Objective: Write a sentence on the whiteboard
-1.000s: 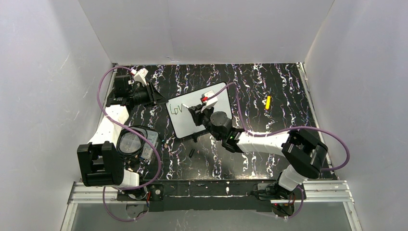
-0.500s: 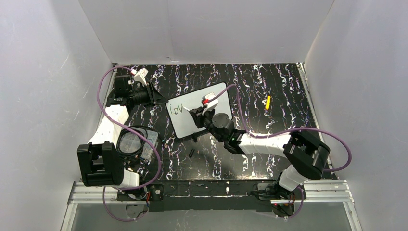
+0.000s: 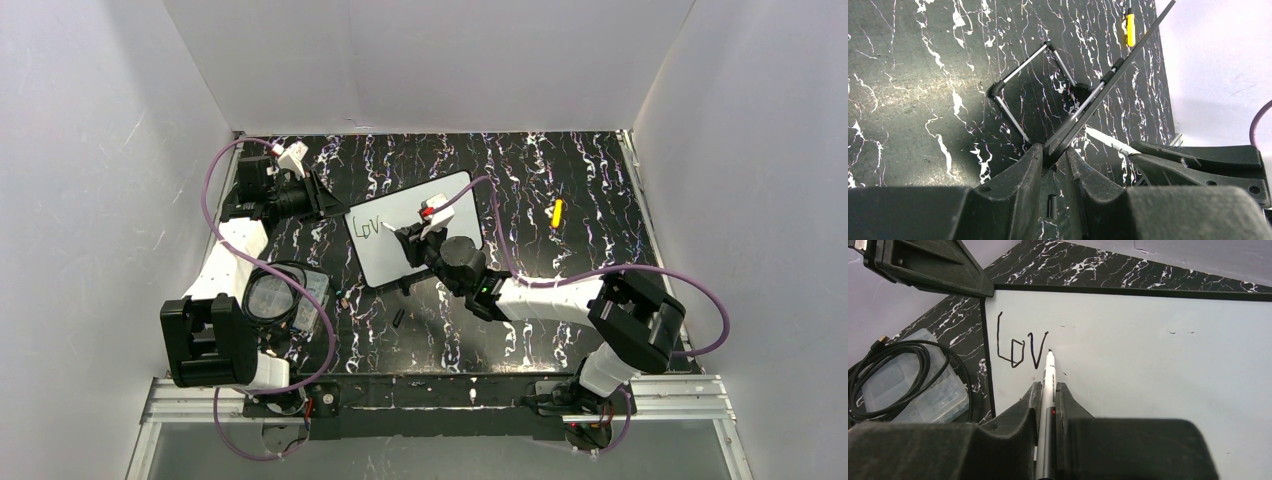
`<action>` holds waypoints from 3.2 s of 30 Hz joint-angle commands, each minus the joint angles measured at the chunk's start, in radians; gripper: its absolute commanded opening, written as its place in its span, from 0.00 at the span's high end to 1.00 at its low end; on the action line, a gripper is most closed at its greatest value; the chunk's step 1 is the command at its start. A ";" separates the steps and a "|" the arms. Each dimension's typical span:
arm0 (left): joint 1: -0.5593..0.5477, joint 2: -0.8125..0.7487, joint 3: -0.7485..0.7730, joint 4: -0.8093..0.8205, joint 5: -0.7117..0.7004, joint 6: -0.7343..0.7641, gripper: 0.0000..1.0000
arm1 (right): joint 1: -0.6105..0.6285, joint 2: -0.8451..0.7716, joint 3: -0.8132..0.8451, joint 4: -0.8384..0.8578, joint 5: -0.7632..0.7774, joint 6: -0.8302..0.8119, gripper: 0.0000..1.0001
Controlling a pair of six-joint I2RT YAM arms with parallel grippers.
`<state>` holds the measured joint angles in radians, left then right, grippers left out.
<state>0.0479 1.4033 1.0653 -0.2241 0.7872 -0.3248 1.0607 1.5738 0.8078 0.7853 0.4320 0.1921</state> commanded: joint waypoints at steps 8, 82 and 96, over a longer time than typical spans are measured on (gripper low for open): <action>-0.003 -0.010 0.024 -0.013 0.044 0.003 0.78 | -0.001 -0.024 -0.023 0.021 0.090 -0.006 0.99; -0.002 -0.003 0.025 -0.014 0.052 -0.002 0.78 | 0.004 -0.040 -0.013 0.047 -0.035 -0.025 0.99; -0.003 -0.002 0.027 -0.014 0.055 -0.004 0.78 | 0.004 0.011 0.011 0.080 0.001 -0.039 0.99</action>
<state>0.0479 1.4033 1.0653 -0.2241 0.7948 -0.3252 1.0664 1.5665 0.7681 0.7898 0.4007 0.1745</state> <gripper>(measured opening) 0.220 0.197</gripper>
